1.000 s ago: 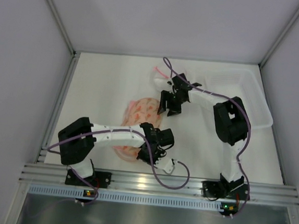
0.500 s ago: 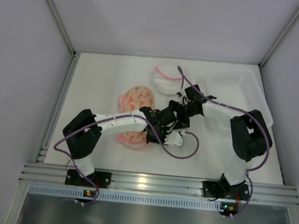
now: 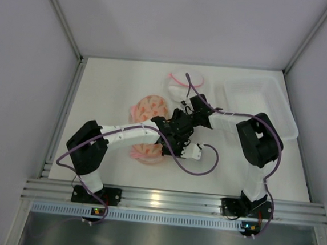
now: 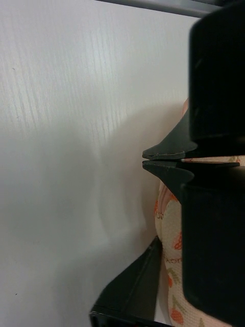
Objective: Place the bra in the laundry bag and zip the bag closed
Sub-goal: Zip the zipper on the laundry bag.
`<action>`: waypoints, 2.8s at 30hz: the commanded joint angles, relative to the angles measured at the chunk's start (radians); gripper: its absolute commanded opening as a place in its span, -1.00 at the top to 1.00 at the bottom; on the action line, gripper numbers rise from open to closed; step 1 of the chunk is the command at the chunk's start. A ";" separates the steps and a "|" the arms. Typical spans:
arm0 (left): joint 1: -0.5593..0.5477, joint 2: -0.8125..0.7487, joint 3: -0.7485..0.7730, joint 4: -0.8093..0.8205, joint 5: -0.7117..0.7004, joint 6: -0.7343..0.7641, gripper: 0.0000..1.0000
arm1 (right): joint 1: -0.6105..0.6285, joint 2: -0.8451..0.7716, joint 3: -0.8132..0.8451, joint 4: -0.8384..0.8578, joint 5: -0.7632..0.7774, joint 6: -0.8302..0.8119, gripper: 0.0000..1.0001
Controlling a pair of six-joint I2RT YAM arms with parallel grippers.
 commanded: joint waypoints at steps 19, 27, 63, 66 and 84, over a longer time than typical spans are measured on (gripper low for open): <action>-0.105 -0.155 -0.132 0.000 0.108 0.044 1.00 | -0.033 0.139 0.223 -0.108 0.022 -0.139 1.00; -0.135 -0.196 -0.214 -0.094 0.177 0.056 1.00 | -0.057 0.240 0.403 -0.241 0.014 -0.271 1.00; 0.040 -0.018 0.048 0.158 0.027 -0.077 1.00 | -0.067 0.038 0.079 0.018 -0.068 0.080 0.53; 0.042 -0.044 0.010 0.153 0.051 -0.045 1.00 | -0.068 0.050 0.101 -0.014 -0.088 0.045 1.00; -0.083 -0.205 -0.257 -0.241 0.106 0.409 1.00 | -0.082 0.214 0.475 -0.507 0.008 -0.490 1.00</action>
